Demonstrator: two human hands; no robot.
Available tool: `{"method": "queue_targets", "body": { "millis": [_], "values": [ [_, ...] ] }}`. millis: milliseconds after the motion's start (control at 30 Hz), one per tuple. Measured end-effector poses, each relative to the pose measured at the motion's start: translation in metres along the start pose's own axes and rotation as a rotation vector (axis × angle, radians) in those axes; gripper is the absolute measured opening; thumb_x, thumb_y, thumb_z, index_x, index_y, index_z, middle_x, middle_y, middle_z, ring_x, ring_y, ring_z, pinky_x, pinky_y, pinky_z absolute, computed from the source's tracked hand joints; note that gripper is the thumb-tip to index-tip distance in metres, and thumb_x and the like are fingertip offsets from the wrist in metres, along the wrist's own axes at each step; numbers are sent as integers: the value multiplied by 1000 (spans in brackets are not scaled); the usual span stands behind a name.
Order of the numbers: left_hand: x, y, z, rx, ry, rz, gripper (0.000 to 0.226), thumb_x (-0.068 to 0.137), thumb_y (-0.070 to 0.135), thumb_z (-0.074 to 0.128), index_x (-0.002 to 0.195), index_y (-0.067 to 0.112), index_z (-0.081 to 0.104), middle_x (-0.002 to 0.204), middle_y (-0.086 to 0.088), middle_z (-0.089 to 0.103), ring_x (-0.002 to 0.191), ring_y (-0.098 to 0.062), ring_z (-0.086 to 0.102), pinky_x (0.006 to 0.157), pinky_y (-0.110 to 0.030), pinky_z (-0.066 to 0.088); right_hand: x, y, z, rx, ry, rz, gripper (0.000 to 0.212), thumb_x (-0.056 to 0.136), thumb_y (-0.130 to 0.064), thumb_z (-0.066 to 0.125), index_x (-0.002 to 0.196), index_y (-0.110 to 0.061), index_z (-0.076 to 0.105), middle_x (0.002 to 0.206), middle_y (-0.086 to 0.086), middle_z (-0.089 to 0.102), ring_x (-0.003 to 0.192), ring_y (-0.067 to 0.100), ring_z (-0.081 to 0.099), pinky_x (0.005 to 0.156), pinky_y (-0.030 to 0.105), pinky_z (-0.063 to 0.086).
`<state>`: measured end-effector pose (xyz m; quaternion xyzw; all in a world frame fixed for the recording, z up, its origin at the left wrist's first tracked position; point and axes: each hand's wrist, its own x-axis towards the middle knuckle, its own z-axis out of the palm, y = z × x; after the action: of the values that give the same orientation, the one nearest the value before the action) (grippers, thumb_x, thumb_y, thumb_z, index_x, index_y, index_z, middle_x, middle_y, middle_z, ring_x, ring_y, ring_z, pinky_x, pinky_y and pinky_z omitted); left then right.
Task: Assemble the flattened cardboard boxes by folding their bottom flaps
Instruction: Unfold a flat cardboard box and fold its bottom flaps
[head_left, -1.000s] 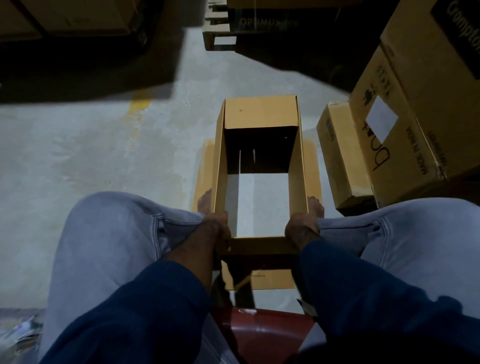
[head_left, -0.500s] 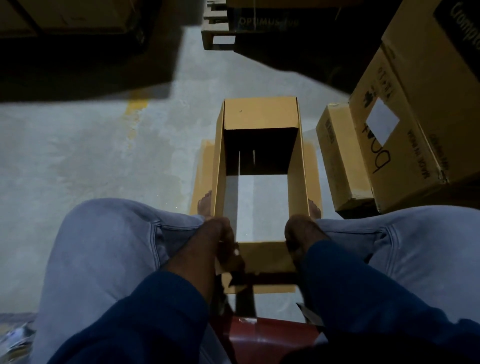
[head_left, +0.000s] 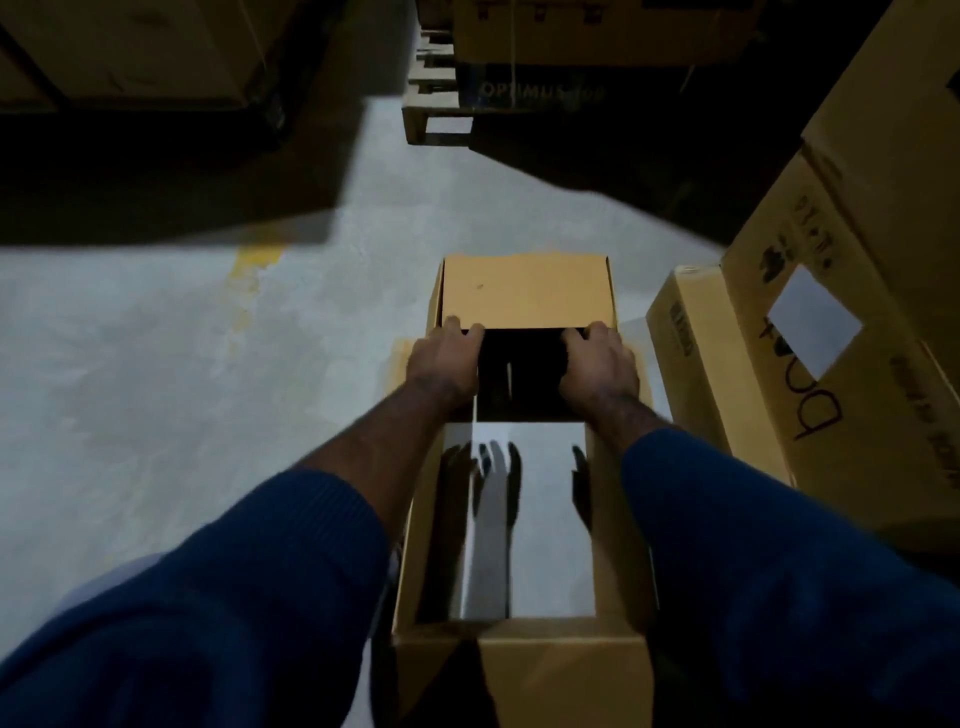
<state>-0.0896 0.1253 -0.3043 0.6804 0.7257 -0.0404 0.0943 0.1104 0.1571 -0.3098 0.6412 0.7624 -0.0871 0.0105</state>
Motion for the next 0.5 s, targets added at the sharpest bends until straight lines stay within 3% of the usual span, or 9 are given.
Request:
{"method": "queue_targets", "body": {
  "millis": [167, 300, 433, 500],
  "values": [
    [79, -11, 14, 309, 193, 261, 81, 74, 30, 82, 141, 18, 40, 146, -21, 40, 130, -39, 42, 98, -51, 44, 79, 1, 16, -179, 154, -205, 58, 83, -30, 76, 135, -20, 52, 137, 16, 48, 121, 35, 44, 98, 49, 43],
    [122, -26, 4, 287, 204, 567, 68, 90, 38, 68, 149, 25, 35, 150, -19, 36, 131, -36, 45, 99, -49, 46, 120, 15, 18, -245, 93, -348, 64, 79, -45, 74, 133, -25, 49, 133, 11, 52, 121, 32, 48, 104, 54, 36],
    [136, -33, -35, 47, -7, 474, 74, 84, 46, 68, 148, 28, 35, 138, -8, 48, 111, -26, 59, 85, -40, 54, 121, 24, 20, -134, 272, -358, 46, 81, -38, 60, 126, -25, 61, 124, 5, 65, 112, 30, 56, 98, 51, 37],
    [137, -38, -50, -21, 48, 446, 63, 85, 40, 66, 142, 24, 44, 125, -8, 60, 107, -27, 62, 85, -39, 53, 131, 22, 5, -129, 361, -346, 42, 81, -40, 50, 116, -25, 68, 114, 3, 70, 108, 29, 59, 100, 51, 36]
  ]
}}
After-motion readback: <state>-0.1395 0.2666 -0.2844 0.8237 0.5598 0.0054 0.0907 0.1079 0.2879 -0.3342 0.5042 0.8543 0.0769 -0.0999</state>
